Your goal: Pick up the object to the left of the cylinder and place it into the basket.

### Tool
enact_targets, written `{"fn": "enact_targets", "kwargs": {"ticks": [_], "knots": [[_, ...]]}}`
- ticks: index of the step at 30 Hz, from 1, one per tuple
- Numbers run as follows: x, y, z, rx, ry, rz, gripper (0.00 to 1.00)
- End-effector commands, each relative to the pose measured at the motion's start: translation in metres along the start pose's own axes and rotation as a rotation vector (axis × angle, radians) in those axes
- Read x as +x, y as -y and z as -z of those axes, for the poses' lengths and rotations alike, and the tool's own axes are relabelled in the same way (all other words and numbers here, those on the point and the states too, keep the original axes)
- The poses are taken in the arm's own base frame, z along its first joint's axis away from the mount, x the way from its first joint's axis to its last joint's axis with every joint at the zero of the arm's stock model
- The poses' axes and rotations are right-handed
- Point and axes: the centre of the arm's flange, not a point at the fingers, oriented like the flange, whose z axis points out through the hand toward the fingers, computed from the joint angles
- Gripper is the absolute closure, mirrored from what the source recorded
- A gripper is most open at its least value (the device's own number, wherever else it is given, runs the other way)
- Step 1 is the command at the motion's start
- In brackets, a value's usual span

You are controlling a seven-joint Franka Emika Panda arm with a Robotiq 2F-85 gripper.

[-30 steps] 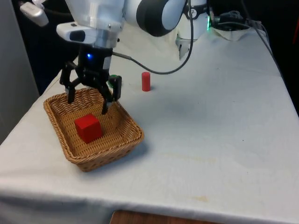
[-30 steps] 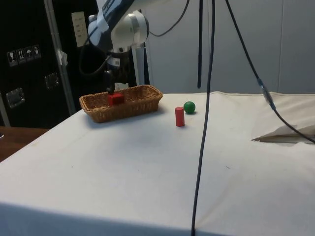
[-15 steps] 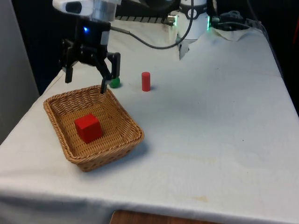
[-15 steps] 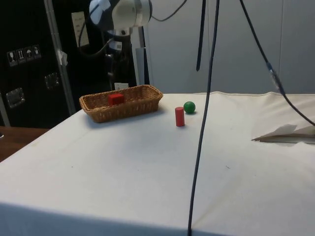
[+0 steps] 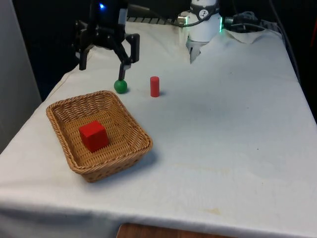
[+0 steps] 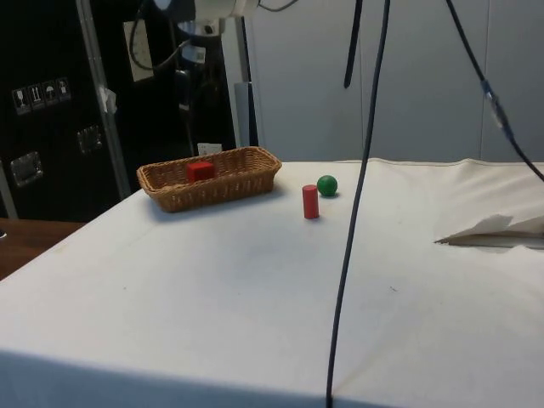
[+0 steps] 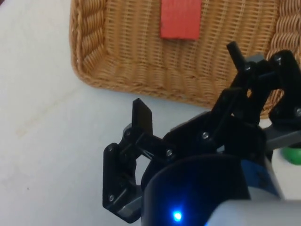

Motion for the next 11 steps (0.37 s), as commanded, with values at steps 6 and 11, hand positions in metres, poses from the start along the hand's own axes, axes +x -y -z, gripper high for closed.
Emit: {"fn": "enact_targets", "kwargs": {"ticks": [6,11], "knots": [[-0.001,0.017,0.016,-0.005,0.001,0.003,0.0],[0.003,0.02,0.019,-0.002,0.0,0.005,0.0]]}}
